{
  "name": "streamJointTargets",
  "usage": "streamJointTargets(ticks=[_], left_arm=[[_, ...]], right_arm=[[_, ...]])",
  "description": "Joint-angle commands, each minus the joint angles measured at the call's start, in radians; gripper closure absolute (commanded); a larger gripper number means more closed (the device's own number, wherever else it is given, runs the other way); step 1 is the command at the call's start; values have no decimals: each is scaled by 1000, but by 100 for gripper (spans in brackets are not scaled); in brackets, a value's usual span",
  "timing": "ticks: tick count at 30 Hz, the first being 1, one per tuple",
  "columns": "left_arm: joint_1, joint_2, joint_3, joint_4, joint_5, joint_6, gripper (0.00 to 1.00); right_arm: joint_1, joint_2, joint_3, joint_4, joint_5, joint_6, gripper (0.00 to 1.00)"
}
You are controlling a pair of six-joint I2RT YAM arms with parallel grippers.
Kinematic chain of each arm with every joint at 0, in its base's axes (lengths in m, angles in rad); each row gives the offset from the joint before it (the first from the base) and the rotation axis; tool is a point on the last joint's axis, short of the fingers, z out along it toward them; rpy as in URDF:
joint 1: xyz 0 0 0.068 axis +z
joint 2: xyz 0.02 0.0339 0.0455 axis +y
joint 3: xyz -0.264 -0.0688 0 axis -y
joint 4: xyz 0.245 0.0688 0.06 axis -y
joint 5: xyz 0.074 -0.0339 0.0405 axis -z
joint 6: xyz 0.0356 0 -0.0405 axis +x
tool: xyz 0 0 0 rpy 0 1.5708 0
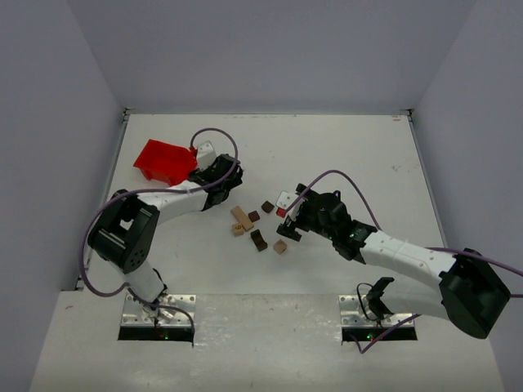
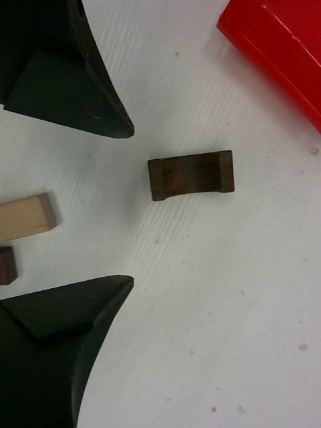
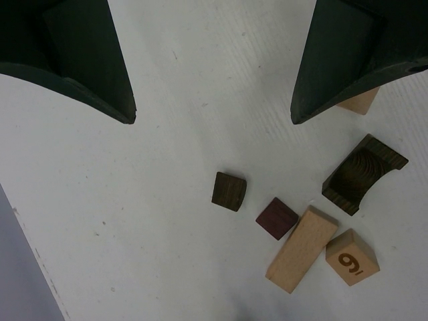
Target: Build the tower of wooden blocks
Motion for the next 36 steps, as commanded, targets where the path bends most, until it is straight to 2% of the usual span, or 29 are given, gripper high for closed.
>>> streamJointTargets(ticks=[1,3,6,7,11,18,20,22,23,25,27,32,36], left_arm=[[-39,-127,-50,-10,125,12,18],[-72,-160,-67,-42,147,-18,15],[-141,-177,-65,-128,113,-63,5],[-157,-181,-60,-143,98,-86,1],[-186,-247,-70,-278,49,-185,0],[-180,-454,-79,-519,-168,-378,0],[-154,-484,-80,-561,-231,-404,0],[-63,-494,-72,-590,-241,-400,0],[12,-501,-65,-579,-233,-363,0],[128,-515,-50,-518,-119,-266,0],[204,-532,-46,-456,-96,-218,0],[241,-580,-65,-404,-132,-180,0],[255,-581,-103,-357,-133,-154,0]], right_arm=[[5,-46,56,30,64,126,1],[5,-79,47,32,145,230,1],[4,-122,36,-8,252,440,1],[4,-123,41,-33,232,454,1],[7,-93,80,-111,38,550,1],[70,65,158,-159,24,592,1],[118,129,195,-167,45,588,1],[163,182,226,-177,67,592,1],[180,224,251,-189,81,599,2],[197,319,297,-206,104,611,5],[208,384,327,-229,126,632,7],[228,503,400,-259,196,653,15],[244,561,422,-271,207,663,26]])
